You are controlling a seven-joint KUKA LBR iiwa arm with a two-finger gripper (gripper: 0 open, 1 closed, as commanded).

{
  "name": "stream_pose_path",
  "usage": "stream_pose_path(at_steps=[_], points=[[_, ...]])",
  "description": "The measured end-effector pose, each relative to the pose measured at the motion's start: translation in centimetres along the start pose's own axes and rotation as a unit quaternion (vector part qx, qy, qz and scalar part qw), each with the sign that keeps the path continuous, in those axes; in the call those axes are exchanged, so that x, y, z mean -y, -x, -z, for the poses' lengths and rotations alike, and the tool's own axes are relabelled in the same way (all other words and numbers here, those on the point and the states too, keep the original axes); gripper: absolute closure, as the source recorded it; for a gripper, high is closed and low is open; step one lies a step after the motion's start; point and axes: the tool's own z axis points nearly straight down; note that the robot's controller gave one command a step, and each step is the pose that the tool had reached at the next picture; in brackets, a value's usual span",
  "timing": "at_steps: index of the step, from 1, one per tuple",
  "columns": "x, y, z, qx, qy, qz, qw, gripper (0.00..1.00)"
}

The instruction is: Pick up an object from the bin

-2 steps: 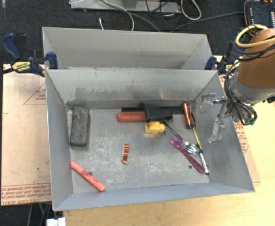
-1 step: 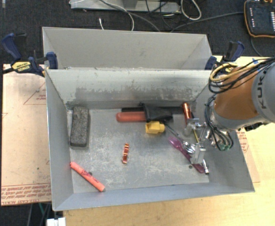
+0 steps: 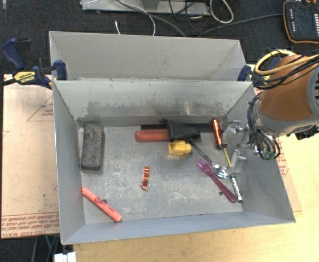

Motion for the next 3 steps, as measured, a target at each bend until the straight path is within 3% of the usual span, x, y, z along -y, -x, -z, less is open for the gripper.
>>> stream_pose_path(at_steps=[1, 2, 3], points=[[-1.6, -1.8, -4.1, -0.0097, 0.001, 0.009, 0.9999, 0.00], [-2.3, -3.1, -7.0, 0.0029, 0.000, -0.045, 0.9990, 0.00], [-3.7, -3.0, -7.0, -0.0046, 0.002, 0.019, 0.9998, 1.00]])
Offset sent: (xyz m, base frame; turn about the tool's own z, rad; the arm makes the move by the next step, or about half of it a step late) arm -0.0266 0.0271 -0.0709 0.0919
